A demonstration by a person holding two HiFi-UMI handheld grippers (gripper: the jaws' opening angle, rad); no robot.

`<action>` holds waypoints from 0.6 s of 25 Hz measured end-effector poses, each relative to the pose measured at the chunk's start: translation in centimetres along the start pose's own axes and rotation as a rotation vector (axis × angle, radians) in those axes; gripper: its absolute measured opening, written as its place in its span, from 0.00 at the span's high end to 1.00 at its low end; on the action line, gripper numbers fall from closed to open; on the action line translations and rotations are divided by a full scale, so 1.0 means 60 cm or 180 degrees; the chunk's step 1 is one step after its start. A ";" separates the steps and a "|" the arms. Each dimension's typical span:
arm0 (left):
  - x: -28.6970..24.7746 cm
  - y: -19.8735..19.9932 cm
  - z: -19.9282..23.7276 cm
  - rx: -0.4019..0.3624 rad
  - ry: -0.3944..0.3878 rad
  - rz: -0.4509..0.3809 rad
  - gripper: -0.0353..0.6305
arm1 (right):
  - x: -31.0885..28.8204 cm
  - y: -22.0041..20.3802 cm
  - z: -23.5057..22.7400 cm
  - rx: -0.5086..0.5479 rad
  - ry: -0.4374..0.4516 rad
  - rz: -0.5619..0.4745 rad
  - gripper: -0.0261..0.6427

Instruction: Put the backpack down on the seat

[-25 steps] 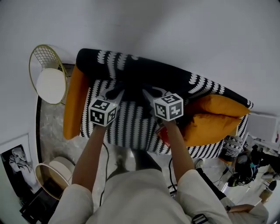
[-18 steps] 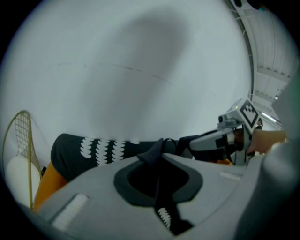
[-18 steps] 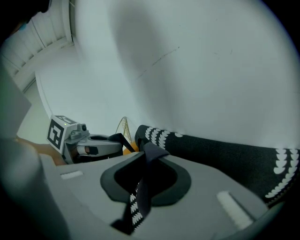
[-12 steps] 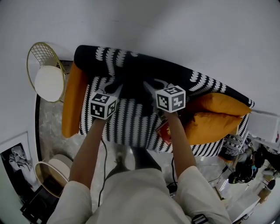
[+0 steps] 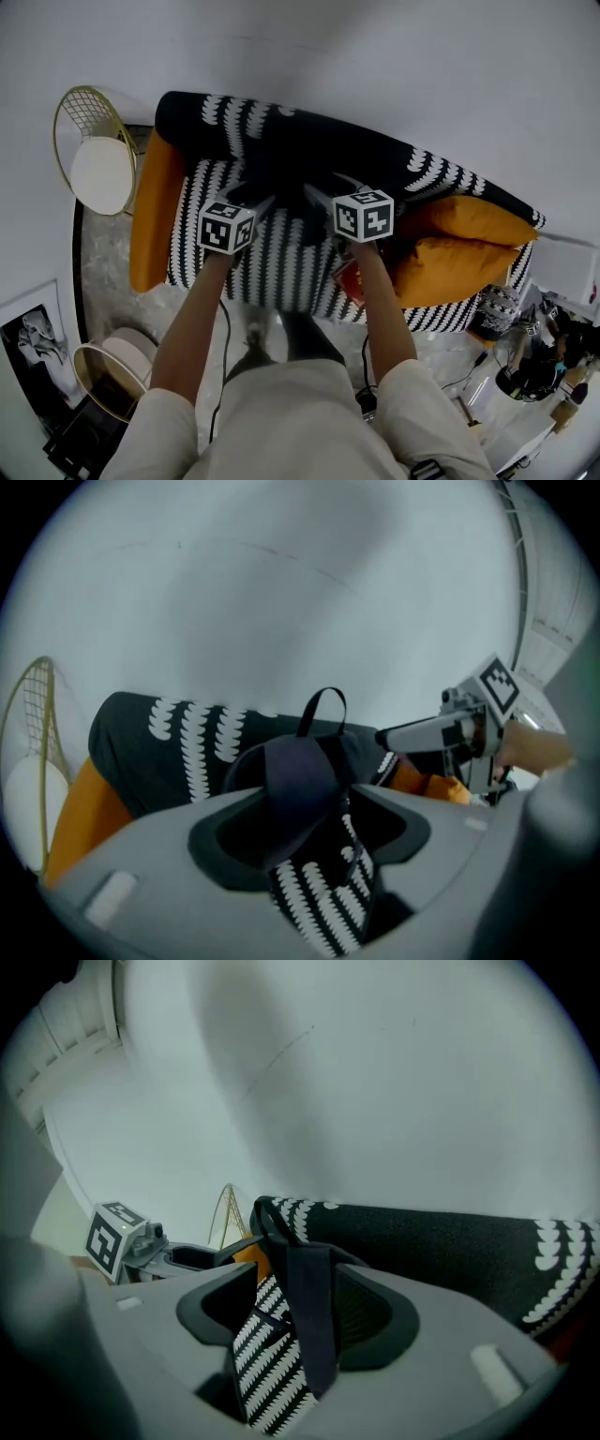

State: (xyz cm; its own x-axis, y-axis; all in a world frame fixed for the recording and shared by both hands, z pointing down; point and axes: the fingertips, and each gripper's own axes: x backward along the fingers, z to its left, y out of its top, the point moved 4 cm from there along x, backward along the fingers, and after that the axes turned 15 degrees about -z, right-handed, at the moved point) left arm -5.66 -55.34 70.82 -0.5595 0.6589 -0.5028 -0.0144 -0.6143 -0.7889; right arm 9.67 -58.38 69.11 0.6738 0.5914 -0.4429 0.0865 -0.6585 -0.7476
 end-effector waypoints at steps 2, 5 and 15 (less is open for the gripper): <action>0.002 -0.002 -0.003 0.0069 -0.0019 -0.0047 0.52 | 0.007 0.000 -0.005 -0.0048 -0.0049 -0.0034 0.57; 0.009 -0.003 0.002 0.0095 0.0051 -0.0082 0.48 | 0.017 0.002 -0.008 -0.0088 -0.0111 -0.0091 0.57; 0.047 -0.017 -0.004 0.0044 0.0124 -0.0025 0.48 | 0.064 0.004 0.006 -0.0149 -0.0263 -0.0265 0.61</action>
State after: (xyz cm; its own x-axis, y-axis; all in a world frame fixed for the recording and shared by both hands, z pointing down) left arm -7.01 -52.74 70.12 -0.5267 0.6800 -0.5101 -0.0302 -0.6147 -0.7882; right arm 12.01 -56.12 67.07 0.6004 0.6800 -0.4209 0.1752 -0.6254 -0.7604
